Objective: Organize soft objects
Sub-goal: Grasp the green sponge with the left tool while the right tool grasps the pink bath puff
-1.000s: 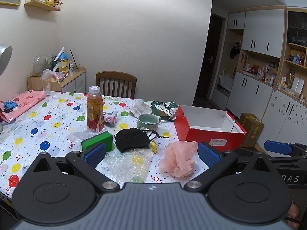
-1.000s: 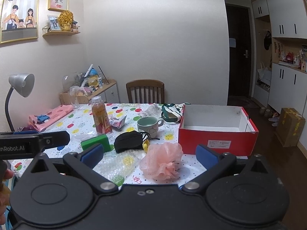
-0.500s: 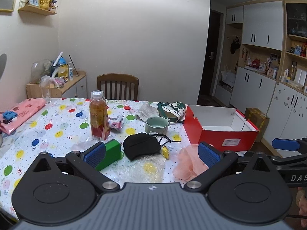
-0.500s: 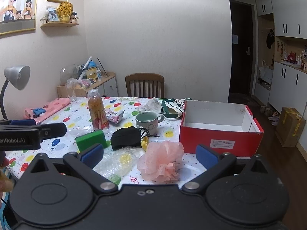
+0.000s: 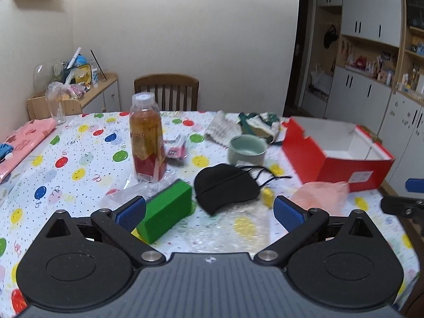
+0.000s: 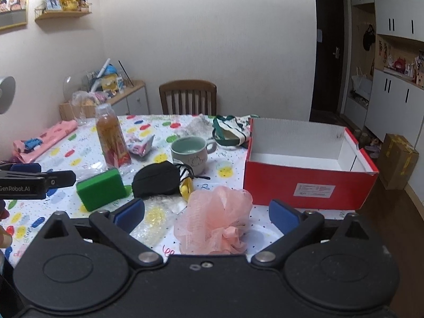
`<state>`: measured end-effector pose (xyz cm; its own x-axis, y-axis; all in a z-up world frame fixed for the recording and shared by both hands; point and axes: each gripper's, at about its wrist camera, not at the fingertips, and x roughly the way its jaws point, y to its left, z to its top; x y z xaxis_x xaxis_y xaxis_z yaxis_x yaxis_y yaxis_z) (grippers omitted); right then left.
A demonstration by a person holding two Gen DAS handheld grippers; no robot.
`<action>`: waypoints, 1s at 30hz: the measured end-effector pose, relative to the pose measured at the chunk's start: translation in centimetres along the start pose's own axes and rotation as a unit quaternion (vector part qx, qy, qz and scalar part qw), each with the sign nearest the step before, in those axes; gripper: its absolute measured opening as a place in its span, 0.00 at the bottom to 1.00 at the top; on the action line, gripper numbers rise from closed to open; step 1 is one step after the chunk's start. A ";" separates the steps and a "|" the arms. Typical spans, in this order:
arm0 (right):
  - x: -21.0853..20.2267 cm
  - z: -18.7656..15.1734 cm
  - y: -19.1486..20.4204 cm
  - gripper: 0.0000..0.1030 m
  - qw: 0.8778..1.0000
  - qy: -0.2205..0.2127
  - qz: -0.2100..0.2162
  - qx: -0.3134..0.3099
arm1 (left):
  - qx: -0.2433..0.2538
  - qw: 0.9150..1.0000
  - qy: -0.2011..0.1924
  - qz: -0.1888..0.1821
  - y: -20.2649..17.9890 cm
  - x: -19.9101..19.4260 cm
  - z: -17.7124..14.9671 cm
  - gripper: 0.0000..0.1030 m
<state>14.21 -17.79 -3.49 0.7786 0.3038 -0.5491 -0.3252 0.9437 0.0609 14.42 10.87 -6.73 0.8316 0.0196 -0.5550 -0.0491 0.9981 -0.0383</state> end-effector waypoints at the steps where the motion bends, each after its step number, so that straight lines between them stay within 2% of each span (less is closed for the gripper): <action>1: 0.6 0.0 0.0 0.97 1.000 0.004 -0.001 0.001 | 0.006 1.000 0.002 0.003 0.3 0.7 0.1 1.00; 5: 3.2 0.2 0.1 0.97 0.999 0.034 -0.008 0.000 | 0.025 1.000 0.017 0.005 1.8 3.6 0.6 1.00; 9: 5.9 0.5 0.3 0.93 0.998 0.062 -0.011 0.003 | 0.052 0.998 0.033 0.003 2.5 6.5 1.0 0.99; 18: 11.3 0.7 1.3 0.93 0.993 0.107 -0.045 0.005 | 0.073 0.996 0.059 -0.006 3.8 11.6 1.3 0.96; 21: 13.1 0.2 1.0 0.93 0.990 0.131 -0.060 0.008 | 0.086 0.994 0.064 -0.006 3.8 12.7 1.1 0.89; 22: 13.7 -0.1 0.9 0.93 0.988 0.140 -0.063 0.011 | 0.089 0.994 0.066 -0.007 3.9 13.1 1.0 0.83; 30: 16.2 -1.9 1.2 0.90 0.981 0.185 -0.056 0.008 | 0.096 0.990 0.107 -0.011 4.7 15.7 0.1 0.60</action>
<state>25.45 -11.94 -13.88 0.5599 0.1316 -0.8180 -0.2372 0.9714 -0.0061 27.31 15.87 -15.58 0.6948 0.0055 -0.7192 0.0901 0.9914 0.0945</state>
